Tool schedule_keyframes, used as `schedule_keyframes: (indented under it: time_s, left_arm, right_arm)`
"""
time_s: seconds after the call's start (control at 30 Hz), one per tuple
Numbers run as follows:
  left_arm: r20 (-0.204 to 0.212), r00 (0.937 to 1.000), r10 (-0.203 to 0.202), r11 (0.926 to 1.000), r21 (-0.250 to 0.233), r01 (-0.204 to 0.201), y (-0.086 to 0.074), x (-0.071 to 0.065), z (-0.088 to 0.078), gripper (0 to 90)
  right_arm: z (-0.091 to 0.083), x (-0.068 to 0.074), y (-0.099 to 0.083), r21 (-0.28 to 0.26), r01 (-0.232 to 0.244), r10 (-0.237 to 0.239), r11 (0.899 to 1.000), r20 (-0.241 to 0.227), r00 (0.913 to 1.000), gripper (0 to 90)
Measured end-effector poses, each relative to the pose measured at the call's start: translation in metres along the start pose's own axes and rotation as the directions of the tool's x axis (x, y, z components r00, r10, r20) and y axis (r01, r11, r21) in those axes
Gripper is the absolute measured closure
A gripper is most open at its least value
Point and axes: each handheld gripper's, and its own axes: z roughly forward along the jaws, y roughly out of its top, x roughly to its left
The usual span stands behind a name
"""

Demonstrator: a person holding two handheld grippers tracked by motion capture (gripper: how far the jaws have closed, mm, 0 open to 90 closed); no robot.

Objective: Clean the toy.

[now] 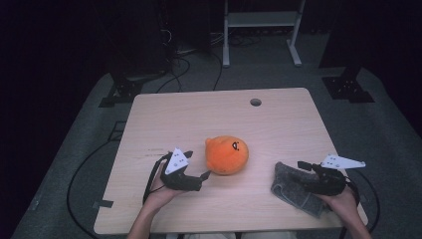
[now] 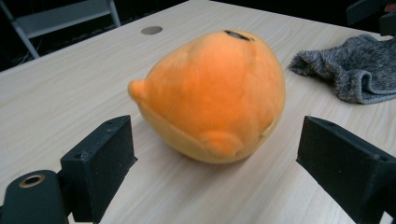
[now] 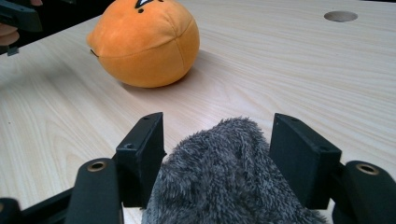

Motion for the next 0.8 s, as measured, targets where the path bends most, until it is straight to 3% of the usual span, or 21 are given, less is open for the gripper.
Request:
schedule_keyframes:
  time_s: [0.17,0.2,0.27,0.3,0.33,0.47,0.6,0.67,0.7,0.8]
  left_arm:
    - [-0.012,0.9995,-0.028,0.9994,0.02,0.028,-0.013,0.001,-0.004,10.0]
    - [-0.004,0.9988,-0.048,0.9987,0.018,0.048,-0.016,0.001,-0.006,9.8]
    - [0.028,0.9915,-0.127,0.9919,-0.004,0.127,-0.021,0.001,-0.009,8.4]
    - [0.018,0.9929,-0.118,0.993,0.008,0.118,-0.022,0.0,-0.01,8.4]
    - [-0.017,0.9967,-0.079,0.9965,0.026,0.079,-0.025,-0.004,-0.012,8.4]
    - [-0.02,0.998,-0.061,0.9977,0.028,0.061,-0.033,-0.01,-0.018,8.3]
    - [-0.049,0.9915,-0.12,0.9926,-0.018,0.12,-0.043,-0.009,-0.026,8.2]
    - [-0.02,0.9825,-0.185,0.982,-0.041,0.185,-0.049,-0.006,-0.026,8.2]
    - [-0.025,0.9831,-0.181,0.9832,-0.025,0.181,-0.051,-0.006,-0.025,8.0]
    - [-0.055,0.992,-0.114,0.9932,0.018,0.115,-0.051,-0.008,-0.02,6.6]
  right_arm:
    - [-0.004,-0.001,-0.002,-0.007,-0.002,0.003,1.0,0.005,1.0,34.1]
    - [-0.004,-0.001,-0.003,-0.006,-0.011,0.011,1.0,0.009,0.9999,34.0]
    - [-0.004,-0.002,-0.004,-0.005,-0.005,0.005,1.0,0.01,0.9999,34.0]
    - [-0.005,-0.002,-0.005,-0.004,0.0,0.001,1.0,0.012,0.9999,33.9]
    - [-0.005,-0.001,-0.005,-0.004,-0.001,0.001,1.0,0.014,0.9999,33.8]
    - [-0.006,0.0,-0.007,-0.002,-0.001,0.001,1.0,0.014,0.9999,33.2]
    - [-0.006,0.001,-0.009,-0.003,0.004,-0.004,1.0,0.009,1.0,33.0]
    - [-0.006,0.001,-0.01,-0.003,0.001,-0.001,1.0,0.009,1.0,33.0]
    - [-0.005,0.001,-0.011,-0.001,0.004,-0.004,1.0,0.011,0.9999,33.0]
    - [-0.003,0.002,-0.011,0.004,0.014,-0.014,1.0,0.014,0.9998,33.1]
